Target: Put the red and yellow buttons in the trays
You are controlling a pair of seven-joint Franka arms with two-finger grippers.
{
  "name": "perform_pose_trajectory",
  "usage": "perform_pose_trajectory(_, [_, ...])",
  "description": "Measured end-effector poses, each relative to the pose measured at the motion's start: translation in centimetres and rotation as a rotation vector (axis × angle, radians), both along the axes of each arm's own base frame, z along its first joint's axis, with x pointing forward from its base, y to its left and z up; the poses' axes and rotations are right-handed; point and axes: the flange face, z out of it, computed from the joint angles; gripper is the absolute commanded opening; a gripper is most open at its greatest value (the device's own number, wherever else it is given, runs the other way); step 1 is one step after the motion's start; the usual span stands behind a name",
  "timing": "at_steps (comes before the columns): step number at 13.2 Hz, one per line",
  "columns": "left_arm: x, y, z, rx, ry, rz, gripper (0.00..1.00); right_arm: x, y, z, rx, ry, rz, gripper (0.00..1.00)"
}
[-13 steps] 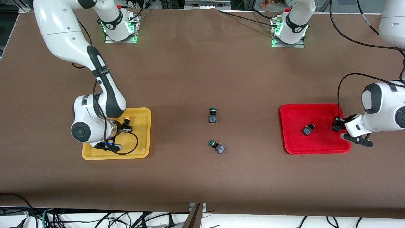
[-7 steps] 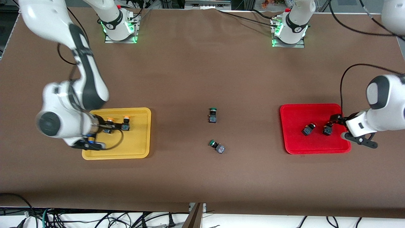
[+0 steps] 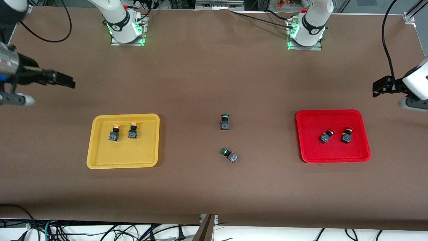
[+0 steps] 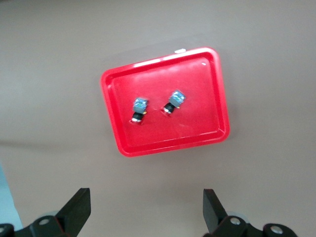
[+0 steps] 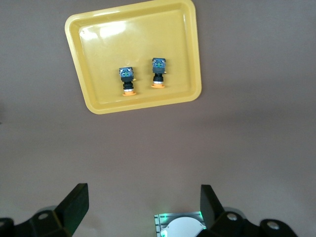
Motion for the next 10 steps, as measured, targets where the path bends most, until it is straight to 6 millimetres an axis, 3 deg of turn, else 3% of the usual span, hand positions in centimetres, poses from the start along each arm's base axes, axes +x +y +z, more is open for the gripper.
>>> perform_pose_trajectory(2, [-0.3,-0.9,-0.2,0.007,-0.025,0.16,1.0,-1.6,-0.4,1.9,-0.025,-0.031,0.004,1.0])
perform_pose_trajectory(4, [-1.3,-3.0,0.1,-0.082,-0.064,0.189,1.0,-2.8,-1.4,3.6,-0.02,-0.06,-0.009,1.0])
perform_pose_trajectory(5, [-2.2,-3.2,0.1,-0.097,-0.083,0.179,1.0,-3.5,-2.1,4.2,-0.016,-0.067,-0.008,1.0])
perform_pose_trajectory(7, [-3.3,-2.7,-0.1,-0.101,-0.091,0.16,1.0,-3.9,-2.7,4.1,-0.008,-0.062,0.022,1.0])
perform_pose_trajectory(10, [-3.2,-2.5,-0.4,-0.101,-0.085,0.158,1.0,-3.0,-2.0,2.5,-0.01,-0.037,0.043,1.0])
